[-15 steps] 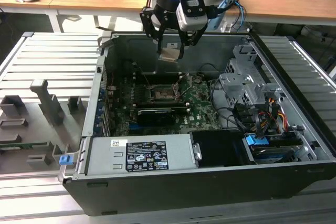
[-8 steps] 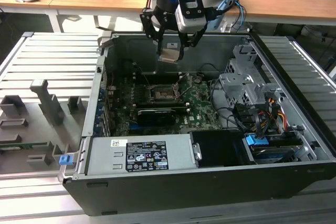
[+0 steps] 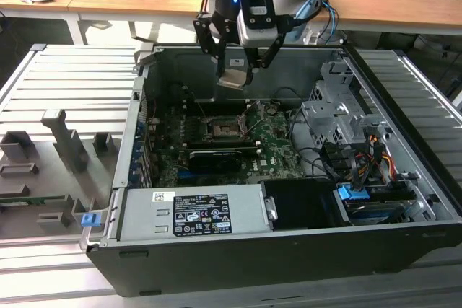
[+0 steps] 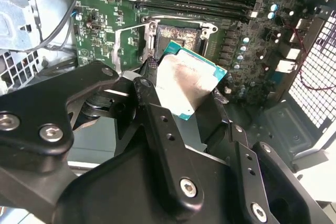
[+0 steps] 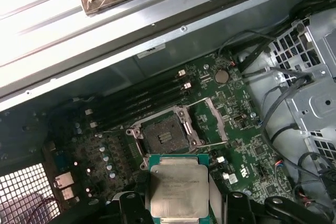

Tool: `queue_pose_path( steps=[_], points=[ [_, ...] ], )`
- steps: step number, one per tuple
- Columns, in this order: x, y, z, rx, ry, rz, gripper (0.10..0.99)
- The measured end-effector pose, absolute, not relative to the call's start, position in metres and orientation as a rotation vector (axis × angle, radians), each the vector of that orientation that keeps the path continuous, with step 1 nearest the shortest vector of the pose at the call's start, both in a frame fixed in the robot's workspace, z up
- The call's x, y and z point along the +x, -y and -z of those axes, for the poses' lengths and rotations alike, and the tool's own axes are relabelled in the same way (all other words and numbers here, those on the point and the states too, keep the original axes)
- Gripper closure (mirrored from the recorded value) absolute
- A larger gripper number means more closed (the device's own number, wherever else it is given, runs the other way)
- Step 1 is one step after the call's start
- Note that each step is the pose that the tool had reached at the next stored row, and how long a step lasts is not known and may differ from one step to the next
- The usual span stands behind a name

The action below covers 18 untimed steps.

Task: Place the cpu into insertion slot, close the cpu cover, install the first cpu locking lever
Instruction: 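Place the cpu into insertion slot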

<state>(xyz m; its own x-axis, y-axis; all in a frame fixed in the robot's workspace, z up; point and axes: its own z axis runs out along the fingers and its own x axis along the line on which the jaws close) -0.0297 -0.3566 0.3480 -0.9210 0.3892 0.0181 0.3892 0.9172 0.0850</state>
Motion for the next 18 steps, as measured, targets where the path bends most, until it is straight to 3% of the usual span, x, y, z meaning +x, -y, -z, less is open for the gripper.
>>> queue_pose_path(
  steps=[18],
  points=[
    [-0.0297,0.3566,-0.3410,-0.627,3.075,0.135,0.549]
  ],
)
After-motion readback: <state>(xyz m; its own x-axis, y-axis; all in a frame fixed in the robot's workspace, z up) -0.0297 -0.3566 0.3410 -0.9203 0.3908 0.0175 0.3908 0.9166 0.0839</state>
